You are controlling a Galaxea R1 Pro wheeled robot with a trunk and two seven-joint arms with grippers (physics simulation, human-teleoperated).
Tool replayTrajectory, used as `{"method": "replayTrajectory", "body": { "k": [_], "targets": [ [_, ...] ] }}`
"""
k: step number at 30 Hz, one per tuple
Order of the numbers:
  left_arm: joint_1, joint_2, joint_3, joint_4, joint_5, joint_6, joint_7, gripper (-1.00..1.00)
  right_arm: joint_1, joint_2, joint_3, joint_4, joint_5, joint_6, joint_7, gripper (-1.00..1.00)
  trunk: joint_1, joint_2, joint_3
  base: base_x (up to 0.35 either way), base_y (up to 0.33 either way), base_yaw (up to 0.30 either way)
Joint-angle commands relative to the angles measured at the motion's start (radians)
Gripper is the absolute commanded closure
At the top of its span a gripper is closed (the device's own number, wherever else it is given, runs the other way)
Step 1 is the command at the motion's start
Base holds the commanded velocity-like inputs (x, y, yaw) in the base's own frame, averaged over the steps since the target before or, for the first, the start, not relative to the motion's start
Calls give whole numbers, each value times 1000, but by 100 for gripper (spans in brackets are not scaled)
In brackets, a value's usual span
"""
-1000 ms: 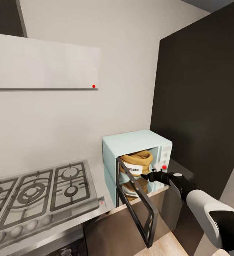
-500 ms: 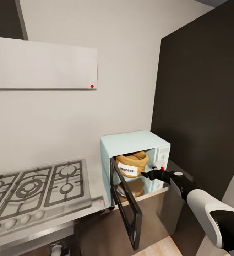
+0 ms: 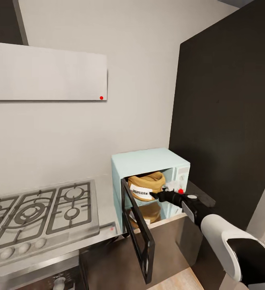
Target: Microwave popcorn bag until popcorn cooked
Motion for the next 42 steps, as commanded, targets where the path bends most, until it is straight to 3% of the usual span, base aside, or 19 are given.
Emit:
{"method": "replayTrajectory", "body": {
  "k": [1, 4, 6, 9, 11, 23, 30, 38, 41, 42],
  "targets": [
    [0, 0, 1, 0, 3, -3, 3, -100, 0, 13, 1, 1, 0, 0, -12, -100, 0, -1, -1, 0, 0, 0],
    [0, 0, 1, 0, 3, -3, 3, -100, 0, 43, 1, 2, -1, -2, -56, -100, 0, -1, -1, 0, 0, 0],
    [0, 0, 1, 0, 3, -3, 3, -100, 0, 50, 1, 2, -4, -2, -64, -100, 0, -1, -1, 0, 0, 0],
    [0, 0, 2, 0, 3, -3, 3, -100, 0, 69, 1, 2, -81, -2, -70, -100, 0, -1, -1, 0, 0, 0],
    [0, 0, 2, 0, 3, -3, 4, -100, 0, 80, 1, 1, -100, -3, -96, -100, 0, -1, -1, 0, 0, 0],
    [0, 0, 1, 0, 3, -3, 4, -100, 0, 84, 3, 1, -93, -5, -128, -100, 0, -1, -1, 166, 0, 0],
    [0, 0, 1, 0, 3, -3, 4, -100, 0, 73, 6, -5, -88, -6, -120, -100, 0, -1, -1, -7, 0, 0],
    [0, 0, 3, 0, 3, -3, 6, -100, 0, 60, 17, -19, -86, 17, -107, -100, 0, -1, -1, -320, 0, 0],
    [0, 0, 2, 0, 3, -3, 6, -100, 0, 28, 19, -46, -83, 28, -102, -100, 0, -1, -1, -345, 0, 0],
    [0, 0, 2, 0, 3, -3, 6, -100, 0, 5, 19, -59, -81, 29, -91, -100, 0, -1, -1, -346, 0, 0]
  ]
}}
